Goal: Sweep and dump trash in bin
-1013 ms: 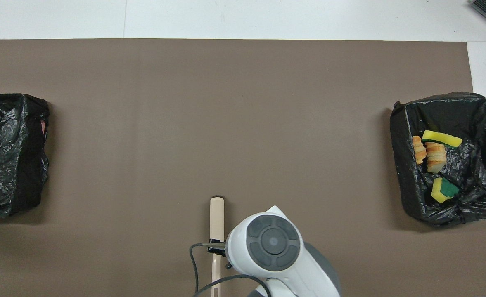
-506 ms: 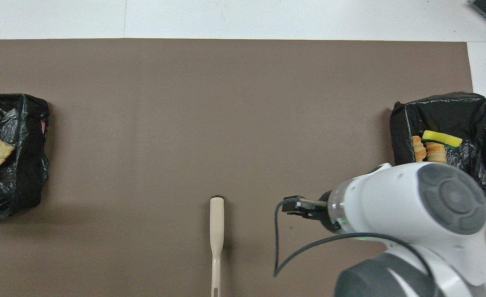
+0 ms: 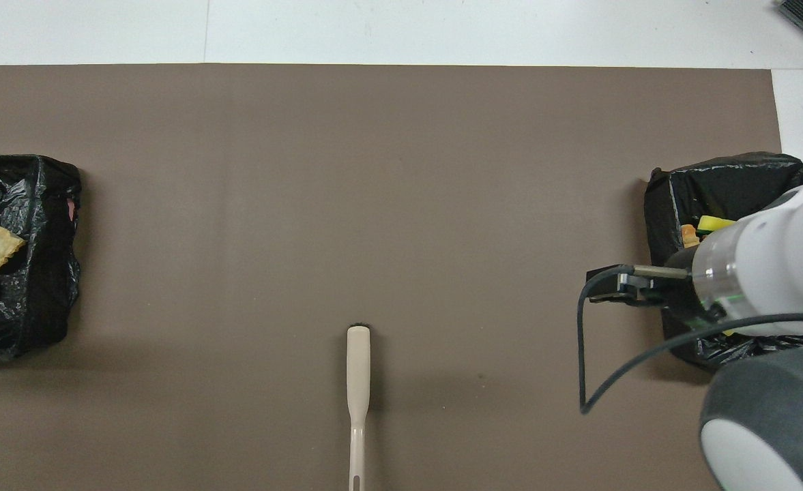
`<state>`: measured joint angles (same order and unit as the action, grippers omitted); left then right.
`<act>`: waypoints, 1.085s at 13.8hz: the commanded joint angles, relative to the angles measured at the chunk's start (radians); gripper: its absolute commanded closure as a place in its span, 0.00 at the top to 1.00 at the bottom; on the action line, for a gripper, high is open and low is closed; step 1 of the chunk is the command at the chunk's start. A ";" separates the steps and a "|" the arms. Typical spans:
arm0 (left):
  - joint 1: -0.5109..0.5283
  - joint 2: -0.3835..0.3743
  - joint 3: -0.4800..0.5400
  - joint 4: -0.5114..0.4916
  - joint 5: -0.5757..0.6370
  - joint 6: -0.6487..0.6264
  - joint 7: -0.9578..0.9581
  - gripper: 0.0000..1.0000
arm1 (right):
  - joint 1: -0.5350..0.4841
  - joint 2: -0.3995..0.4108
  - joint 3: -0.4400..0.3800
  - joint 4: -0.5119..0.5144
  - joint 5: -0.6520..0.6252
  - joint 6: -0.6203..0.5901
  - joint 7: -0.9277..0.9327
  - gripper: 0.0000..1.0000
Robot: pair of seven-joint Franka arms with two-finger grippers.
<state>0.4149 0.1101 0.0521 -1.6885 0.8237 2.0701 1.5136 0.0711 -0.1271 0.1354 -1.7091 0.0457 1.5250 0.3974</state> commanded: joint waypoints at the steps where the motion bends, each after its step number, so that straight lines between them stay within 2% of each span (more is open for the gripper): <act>1: -0.004 0.013 0.002 0.088 0.093 0.005 0.034 0.00 | -0.039 0.131 0.016 0.198 -0.067 -0.104 -0.023 1.00; 4: -0.005 0.005 -0.005 0.119 0.063 0.001 0.036 0.00 | -0.066 0.132 0.016 0.209 -0.086 -0.100 -0.032 1.00; 5: -0.004 0.003 -0.005 0.124 -0.001 -0.001 0.028 0.00 | -0.073 0.130 0.015 0.209 -0.084 -0.098 -0.051 1.00; 7: -0.001 -0.001 0.005 0.124 -0.209 -0.007 -0.016 0.00 | -0.083 0.115 0.009 0.201 -0.080 -0.092 -0.077 1.00; 9: -0.005 -0.010 0.002 0.130 -0.346 -0.056 -0.149 0.00 | -0.114 0.112 0.010 0.198 -0.058 -0.089 -0.074 1.00; 11: -0.011 -0.024 -0.015 0.121 -0.386 -0.112 -0.315 0.00 | -0.117 0.112 0.009 0.198 -0.060 -0.089 -0.072 1.00; 15: -0.158 -0.033 -0.026 0.113 -0.480 -0.249 -0.730 0.00 | -0.120 0.110 0.009 0.194 -0.061 -0.091 -0.077 1.00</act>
<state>0.3344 0.0921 0.0165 -1.5757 0.3868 1.8798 0.9427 -0.0315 -0.0118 0.1342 -1.5196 -0.0218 1.4530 0.3548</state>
